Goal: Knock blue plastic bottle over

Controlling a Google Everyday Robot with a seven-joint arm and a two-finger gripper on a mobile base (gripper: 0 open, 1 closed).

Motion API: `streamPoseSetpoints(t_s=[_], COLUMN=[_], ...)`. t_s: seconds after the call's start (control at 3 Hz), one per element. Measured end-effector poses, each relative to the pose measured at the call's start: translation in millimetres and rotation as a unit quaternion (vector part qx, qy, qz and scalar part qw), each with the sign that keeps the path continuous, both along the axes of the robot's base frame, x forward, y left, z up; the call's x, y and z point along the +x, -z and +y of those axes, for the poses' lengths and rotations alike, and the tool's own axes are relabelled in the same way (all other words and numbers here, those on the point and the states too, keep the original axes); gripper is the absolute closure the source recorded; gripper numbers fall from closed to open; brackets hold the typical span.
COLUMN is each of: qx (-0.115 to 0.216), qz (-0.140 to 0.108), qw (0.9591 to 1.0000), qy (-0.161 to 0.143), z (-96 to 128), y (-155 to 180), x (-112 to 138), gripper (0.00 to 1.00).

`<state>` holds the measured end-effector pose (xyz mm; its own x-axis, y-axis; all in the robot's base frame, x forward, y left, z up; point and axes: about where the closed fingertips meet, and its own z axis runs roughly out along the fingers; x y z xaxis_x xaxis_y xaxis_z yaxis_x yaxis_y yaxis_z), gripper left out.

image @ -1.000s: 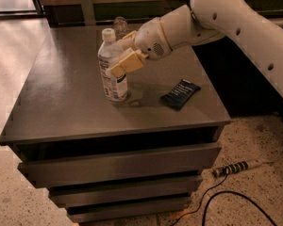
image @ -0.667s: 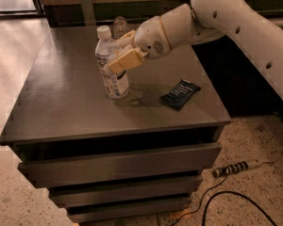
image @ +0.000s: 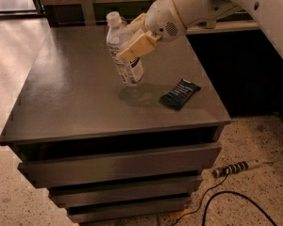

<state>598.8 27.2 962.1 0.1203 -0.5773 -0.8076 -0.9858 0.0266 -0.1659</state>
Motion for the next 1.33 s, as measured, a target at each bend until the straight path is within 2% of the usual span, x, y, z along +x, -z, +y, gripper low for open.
streamPoseSetpoints(t_s=[0.33,0.67,1.0,1.33], qx=[-0.088,-0.2,-0.237,-0.27], qz=[-0.038,-0.066,-0.065,-0.064], qw=[0.9951,0.9772,0.9694,0.9609], qy=[0.024,0.025,0.012,0.002], z=[-17.4,-21.2,-13.0,-5.1], y=[0.0,20.9,41.7,62.5], x=[7.6,18.6,25.8,30.2], gripper=[1.0,1.0,1.0,0.85])
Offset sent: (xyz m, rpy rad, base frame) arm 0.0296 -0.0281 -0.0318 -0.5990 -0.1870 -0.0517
